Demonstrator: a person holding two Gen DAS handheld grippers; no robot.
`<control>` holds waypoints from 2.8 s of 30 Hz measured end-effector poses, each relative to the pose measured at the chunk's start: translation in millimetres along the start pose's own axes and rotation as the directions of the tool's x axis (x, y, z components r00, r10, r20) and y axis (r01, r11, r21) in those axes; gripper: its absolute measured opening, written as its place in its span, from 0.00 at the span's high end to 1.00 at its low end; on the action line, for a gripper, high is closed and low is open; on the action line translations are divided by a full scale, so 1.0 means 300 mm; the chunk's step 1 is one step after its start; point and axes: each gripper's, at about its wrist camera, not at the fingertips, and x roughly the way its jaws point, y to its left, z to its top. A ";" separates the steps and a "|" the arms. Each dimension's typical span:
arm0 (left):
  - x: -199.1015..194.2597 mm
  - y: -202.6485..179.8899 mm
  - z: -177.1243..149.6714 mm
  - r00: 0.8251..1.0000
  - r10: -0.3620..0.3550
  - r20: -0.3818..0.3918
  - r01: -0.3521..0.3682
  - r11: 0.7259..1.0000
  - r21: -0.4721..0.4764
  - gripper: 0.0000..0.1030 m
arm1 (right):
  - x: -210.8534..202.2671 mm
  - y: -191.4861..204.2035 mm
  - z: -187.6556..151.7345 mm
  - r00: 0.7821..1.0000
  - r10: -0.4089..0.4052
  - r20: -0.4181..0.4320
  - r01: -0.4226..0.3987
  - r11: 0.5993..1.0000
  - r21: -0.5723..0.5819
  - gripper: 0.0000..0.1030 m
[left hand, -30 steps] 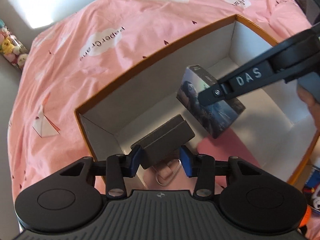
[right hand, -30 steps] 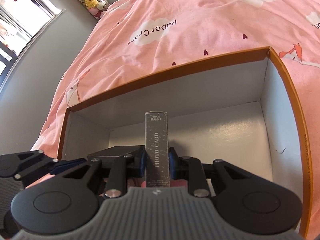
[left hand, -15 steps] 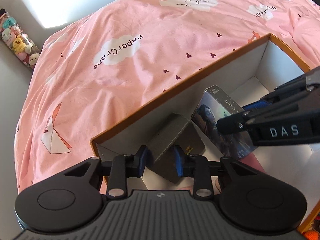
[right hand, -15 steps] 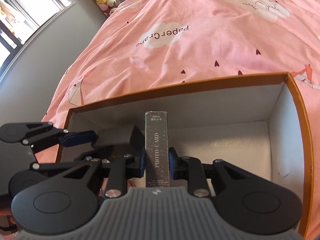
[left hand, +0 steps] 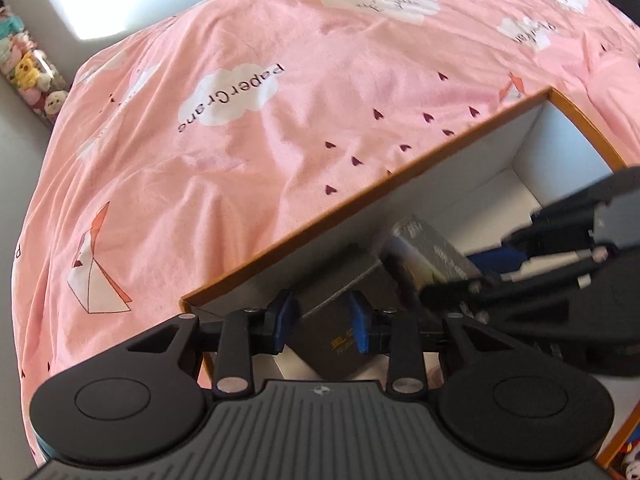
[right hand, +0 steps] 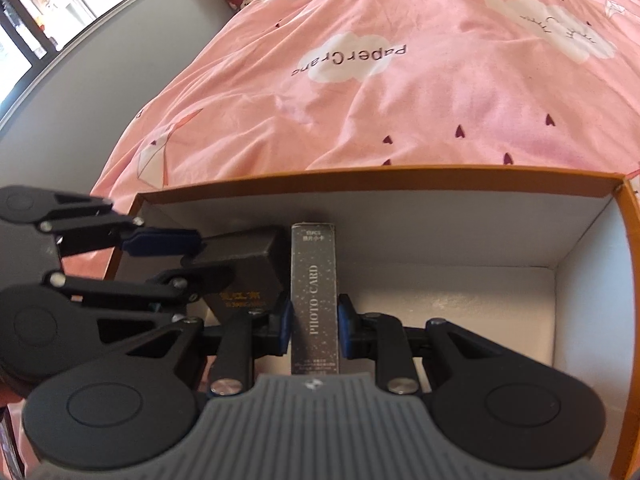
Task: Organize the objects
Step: 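Lower the grey box in with the left tool while the right lowers the photo card box, then open both tools and withdraw them from the orange box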
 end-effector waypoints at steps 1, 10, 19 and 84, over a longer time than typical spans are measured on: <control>0.005 0.002 -0.002 1.000 0.002 -0.007 -0.002 1.000 -0.003 0.63 | 0.003 0.003 -0.002 1.000 0.012 -0.015 -0.012 1.000 -0.004 0.77; 0.018 0.005 -0.035 1.000 -0.027 0.000 0.027 1.000 -0.004 0.66 | 0.006 -0.006 -0.005 1.000 0.017 -0.006 -0.017 0.999 0.036 0.77; 0.017 0.016 -0.042 1.000 -0.024 0.000 0.024 0.999 -0.046 0.68 | 0.059 -0.044 0.020 0.996 0.084 -0.019 -0.080 0.985 0.156 0.77; -0.483 -0.176 -0.417 0.959 -0.103 0.265 0.162 0.964 -0.211 0.61 | -0.515 0.156 -0.348 0.966 -0.074 0.249 0.092 0.994 -0.060 0.78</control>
